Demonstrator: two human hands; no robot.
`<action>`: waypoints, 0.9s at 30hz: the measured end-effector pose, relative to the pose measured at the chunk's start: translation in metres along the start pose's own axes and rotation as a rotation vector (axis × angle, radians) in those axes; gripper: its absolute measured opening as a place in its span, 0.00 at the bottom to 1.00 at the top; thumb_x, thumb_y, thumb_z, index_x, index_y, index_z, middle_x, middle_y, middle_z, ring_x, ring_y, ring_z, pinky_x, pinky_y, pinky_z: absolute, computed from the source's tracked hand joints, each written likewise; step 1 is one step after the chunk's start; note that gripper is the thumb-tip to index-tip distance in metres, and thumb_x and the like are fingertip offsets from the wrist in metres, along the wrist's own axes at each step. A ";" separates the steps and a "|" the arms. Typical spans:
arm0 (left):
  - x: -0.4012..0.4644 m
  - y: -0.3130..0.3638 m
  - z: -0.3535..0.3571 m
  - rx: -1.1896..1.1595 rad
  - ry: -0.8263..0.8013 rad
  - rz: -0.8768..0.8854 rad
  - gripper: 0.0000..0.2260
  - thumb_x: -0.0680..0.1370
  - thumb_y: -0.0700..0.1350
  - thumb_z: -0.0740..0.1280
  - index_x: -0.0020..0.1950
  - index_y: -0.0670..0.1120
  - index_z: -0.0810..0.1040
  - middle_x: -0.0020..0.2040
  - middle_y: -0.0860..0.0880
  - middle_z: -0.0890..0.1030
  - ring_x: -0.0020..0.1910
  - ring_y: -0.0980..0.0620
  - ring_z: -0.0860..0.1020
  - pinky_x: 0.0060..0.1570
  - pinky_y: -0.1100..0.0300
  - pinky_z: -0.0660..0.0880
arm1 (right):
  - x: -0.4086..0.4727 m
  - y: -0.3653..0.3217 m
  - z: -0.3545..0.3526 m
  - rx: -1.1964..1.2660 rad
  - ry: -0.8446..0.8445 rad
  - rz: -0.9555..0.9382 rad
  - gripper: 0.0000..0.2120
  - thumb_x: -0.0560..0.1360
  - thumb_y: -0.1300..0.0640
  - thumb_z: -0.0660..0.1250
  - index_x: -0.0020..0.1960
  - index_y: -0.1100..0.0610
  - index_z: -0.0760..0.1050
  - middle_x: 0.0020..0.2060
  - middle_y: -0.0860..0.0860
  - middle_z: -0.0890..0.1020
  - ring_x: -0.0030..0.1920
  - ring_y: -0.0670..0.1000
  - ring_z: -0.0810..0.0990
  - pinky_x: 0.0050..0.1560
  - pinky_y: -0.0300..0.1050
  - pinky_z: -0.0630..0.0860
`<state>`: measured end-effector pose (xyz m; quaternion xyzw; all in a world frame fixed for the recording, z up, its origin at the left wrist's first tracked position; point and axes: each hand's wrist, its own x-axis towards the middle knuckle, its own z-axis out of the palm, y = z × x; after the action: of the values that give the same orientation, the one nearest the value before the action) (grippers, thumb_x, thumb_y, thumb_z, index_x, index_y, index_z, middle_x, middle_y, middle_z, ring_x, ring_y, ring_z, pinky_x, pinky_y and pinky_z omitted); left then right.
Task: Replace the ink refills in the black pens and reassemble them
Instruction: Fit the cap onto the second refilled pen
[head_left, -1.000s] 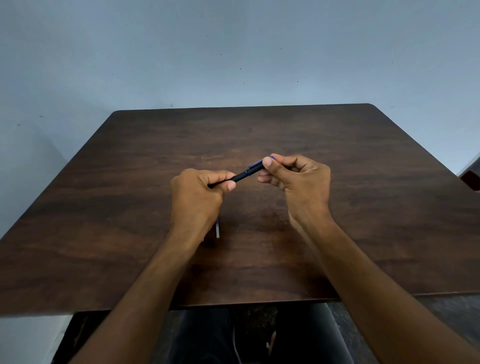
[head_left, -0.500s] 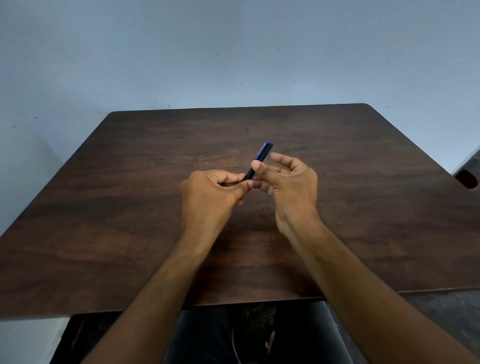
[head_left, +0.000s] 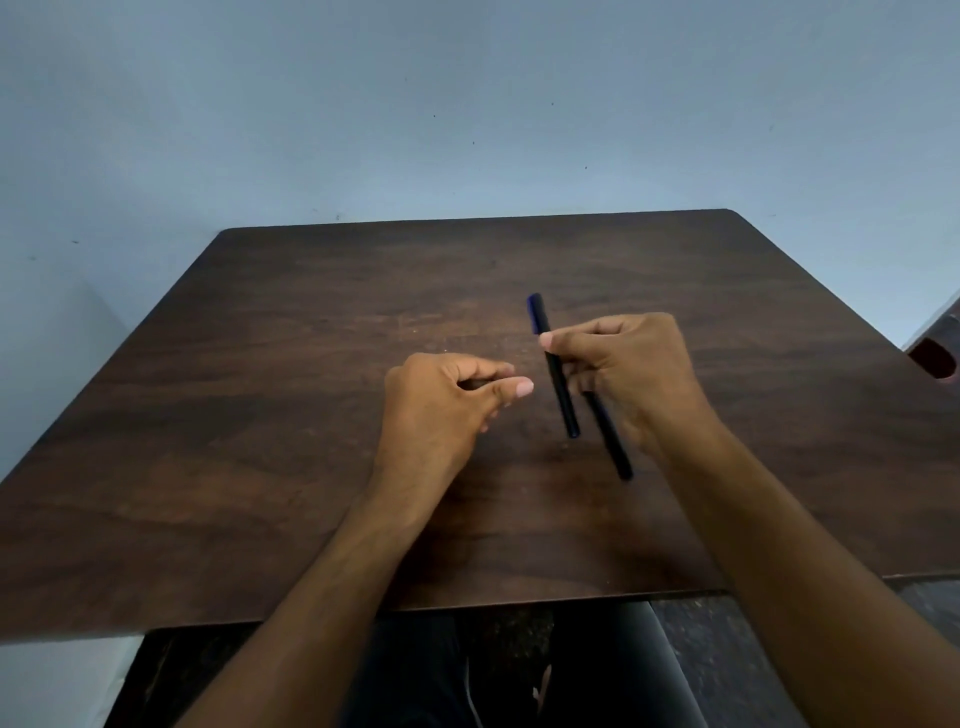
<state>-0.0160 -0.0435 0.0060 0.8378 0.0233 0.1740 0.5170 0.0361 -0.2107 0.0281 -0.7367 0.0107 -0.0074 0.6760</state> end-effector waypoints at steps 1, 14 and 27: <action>0.001 -0.002 -0.001 0.013 0.007 -0.009 0.09 0.69 0.53 0.79 0.46 0.53 0.87 0.32 0.60 0.84 0.27 0.62 0.80 0.31 0.70 0.75 | 0.002 0.000 -0.009 -0.059 0.024 -0.014 0.04 0.69 0.63 0.80 0.37 0.61 0.86 0.27 0.55 0.85 0.25 0.48 0.80 0.27 0.37 0.77; 0.011 -0.019 -0.014 0.047 0.242 -0.055 0.05 0.75 0.51 0.75 0.48 0.52 0.87 0.35 0.62 0.84 0.32 0.69 0.79 0.39 0.67 0.78 | -0.003 0.008 -0.007 -0.737 -0.074 0.072 0.10 0.73 0.57 0.78 0.44 0.64 0.85 0.38 0.61 0.86 0.36 0.57 0.84 0.45 0.53 0.85; 0.008 -0.032 -0.027 0.139 0.200 -0.199 0.02 0.74 0.49 0.76 0.42 0.52 0.87 0.34 0.58 0.84 0.33 0.66 0.81 0.43 0.59 0.83 | -0.002 0.033 0.010 -1.011 0.010 -0.038 0.11 0.78 0.55 0.73 0.42 0.56 0.73 0.34 0.49 0.71 0.32 0.46 0.70 0.26 0.40 0.64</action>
<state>-0.0126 -0.0033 -0.0092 0.8436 0.1696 0.2027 0.4675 0.0337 -0.2037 -0.0052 -0.9720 0.0026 -0.0171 0.2342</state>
